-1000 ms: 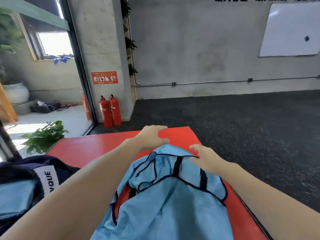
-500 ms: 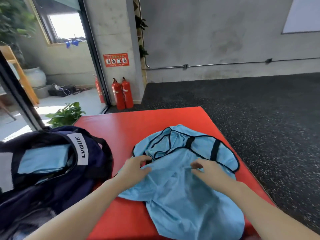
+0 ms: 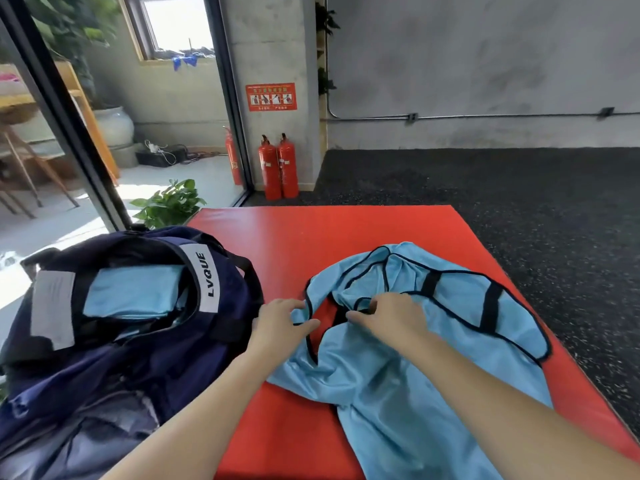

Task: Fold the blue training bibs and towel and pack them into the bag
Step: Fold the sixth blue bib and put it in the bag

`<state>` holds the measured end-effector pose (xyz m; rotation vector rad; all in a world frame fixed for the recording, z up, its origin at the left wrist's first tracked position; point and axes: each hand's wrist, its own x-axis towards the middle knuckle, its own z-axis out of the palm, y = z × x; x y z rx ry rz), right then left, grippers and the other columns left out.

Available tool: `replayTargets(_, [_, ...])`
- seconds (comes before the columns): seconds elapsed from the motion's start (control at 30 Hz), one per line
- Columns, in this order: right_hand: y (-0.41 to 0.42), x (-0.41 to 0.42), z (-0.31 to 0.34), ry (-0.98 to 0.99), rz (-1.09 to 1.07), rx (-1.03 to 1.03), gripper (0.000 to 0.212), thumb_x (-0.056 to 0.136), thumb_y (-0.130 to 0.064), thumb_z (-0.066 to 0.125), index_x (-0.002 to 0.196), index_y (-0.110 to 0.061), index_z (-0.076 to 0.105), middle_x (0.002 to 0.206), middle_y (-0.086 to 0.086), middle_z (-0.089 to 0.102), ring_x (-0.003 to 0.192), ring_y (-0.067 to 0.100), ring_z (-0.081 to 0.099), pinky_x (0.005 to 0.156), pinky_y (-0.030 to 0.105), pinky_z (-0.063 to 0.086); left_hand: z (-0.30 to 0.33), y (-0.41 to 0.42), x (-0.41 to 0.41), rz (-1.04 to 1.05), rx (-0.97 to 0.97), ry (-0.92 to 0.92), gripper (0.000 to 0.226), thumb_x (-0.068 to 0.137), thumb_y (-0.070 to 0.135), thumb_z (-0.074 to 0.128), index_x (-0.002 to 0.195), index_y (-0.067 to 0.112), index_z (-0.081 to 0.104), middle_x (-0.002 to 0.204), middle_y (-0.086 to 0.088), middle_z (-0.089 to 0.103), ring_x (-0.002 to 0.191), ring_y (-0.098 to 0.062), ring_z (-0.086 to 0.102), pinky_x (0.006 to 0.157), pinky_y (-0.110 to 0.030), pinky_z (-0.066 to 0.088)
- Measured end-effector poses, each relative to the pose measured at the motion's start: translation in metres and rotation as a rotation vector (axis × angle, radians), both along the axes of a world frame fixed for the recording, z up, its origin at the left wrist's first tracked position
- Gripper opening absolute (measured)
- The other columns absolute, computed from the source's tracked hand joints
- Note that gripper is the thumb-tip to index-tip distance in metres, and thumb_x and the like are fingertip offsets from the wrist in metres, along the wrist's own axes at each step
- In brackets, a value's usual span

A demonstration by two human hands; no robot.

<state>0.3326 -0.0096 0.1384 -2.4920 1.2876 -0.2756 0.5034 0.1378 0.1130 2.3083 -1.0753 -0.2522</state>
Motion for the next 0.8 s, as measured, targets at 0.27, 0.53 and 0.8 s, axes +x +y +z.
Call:
replayTargets(0.27, [-0.015,0.024,-0.011,-0.367,0.027,0.164,0.045,0.092,-0.034,0.065,0.058,-0.016,0.041,0.052,-0.003,0.041,0.056,0.015,0.046,0.057,0.032,0.031,0.003,-0.022,0.002,0.059,0.022,-0.119,0.023,0.091,0.039,0.064,0.074,0.024,0.066,0.088,0.008,0.061,0.096,-0.023,0.058,0.085,-0.039,0.047])
replayTargets(0.53, [-0.043,-0.009,0.056,-0.564,-0.022,0.099,0.032,0.102,-0.026,0.055,0.081,-0.002,0.054,0.071,0.007,0.054,0.067,0.024,0.048,0.062,0.037,0.029,0.069,-0.018,0.002,0.209,-0.363,0.187,0.024,0.1,0.027,0.055,0.082,0.012,0.061,0.069,0.007,0.058,0.062,-0.006,0.05,0.056,-0.02,0.034])
replayTargets(0.8, [-0.053,-0.075,0.17,-0.939,-0.014,0.331,0.029,0.087,-0.019,0.077,0.114,-0.016,0.066,0.095,0.003,0.07,0.083,0.013,0.064,0.07,0.025,0.045,0.198,-0.007,-0.007,0.057,-0.745,0.478,0.022,0.094,0.013,0.064,0.11,0.028,0.066,0.11,-0.002,0.069,0.091,-0.014,0.064,0.081,-0.033,0.054])
